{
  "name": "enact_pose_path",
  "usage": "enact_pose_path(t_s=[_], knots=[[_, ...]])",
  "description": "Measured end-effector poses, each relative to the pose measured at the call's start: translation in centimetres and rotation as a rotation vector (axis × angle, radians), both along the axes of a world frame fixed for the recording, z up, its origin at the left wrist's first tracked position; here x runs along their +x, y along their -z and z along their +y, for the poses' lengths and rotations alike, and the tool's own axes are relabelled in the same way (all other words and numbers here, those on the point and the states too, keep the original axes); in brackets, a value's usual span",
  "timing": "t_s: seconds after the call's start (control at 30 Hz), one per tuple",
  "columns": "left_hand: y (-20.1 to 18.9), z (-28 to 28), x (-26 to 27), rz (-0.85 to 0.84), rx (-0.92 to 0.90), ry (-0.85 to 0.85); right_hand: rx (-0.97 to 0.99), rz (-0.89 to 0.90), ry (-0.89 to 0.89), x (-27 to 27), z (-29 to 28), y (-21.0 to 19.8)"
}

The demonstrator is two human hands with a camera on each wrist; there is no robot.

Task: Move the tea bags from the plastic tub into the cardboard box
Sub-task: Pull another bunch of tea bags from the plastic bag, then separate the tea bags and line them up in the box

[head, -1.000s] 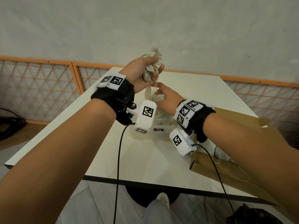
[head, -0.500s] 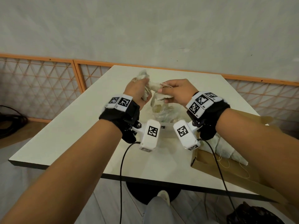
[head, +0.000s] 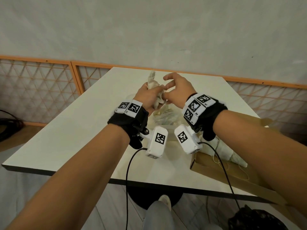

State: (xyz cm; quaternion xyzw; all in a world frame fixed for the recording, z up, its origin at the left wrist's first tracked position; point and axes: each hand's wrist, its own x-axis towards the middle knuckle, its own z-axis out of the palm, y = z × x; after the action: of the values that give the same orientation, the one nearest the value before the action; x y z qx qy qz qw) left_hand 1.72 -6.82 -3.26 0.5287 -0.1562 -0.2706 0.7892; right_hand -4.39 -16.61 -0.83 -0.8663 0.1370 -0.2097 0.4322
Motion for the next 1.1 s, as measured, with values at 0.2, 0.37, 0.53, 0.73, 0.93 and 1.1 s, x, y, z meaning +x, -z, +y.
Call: enact_pose_path(t_s=[0.2, 0.37, 0.53, 0.73, 0.93, 1.1], knots=[[-1.8, 0.2, 1.7, 0.105, -0.136, -0.049, 0.236, -0.03, 0.016, -0.4, -0.1, -0.1], [-3.0, 0.6, 1.9, 0.094, -0.177, 0.0, 0.26, 0.118, -0.251, -0.3, 0.7, 1.8], [-3.4, 1.8, 2.9, 0.135, -0.205, -0.016, 0.114, 0.124, -0.118, 0.1, -0.1, 2.4], [-5.6, 3.7, 4.4, 0.205, -0.411, -0.069, 0.08, 0.293, 0.069, 0.7, -1.8, 3.0], [-5.8, 4.2, 3.8, 0.197, -0.431, -0.025, 0.09, 0.317, 0.117, 0.7, -1.9, 2.4], [-3.8, 3.0, 2.0, 0.232, -0.367, 0.026, -0.245, 0.256, 0.144, -2.1, -2.7, 0.6]])
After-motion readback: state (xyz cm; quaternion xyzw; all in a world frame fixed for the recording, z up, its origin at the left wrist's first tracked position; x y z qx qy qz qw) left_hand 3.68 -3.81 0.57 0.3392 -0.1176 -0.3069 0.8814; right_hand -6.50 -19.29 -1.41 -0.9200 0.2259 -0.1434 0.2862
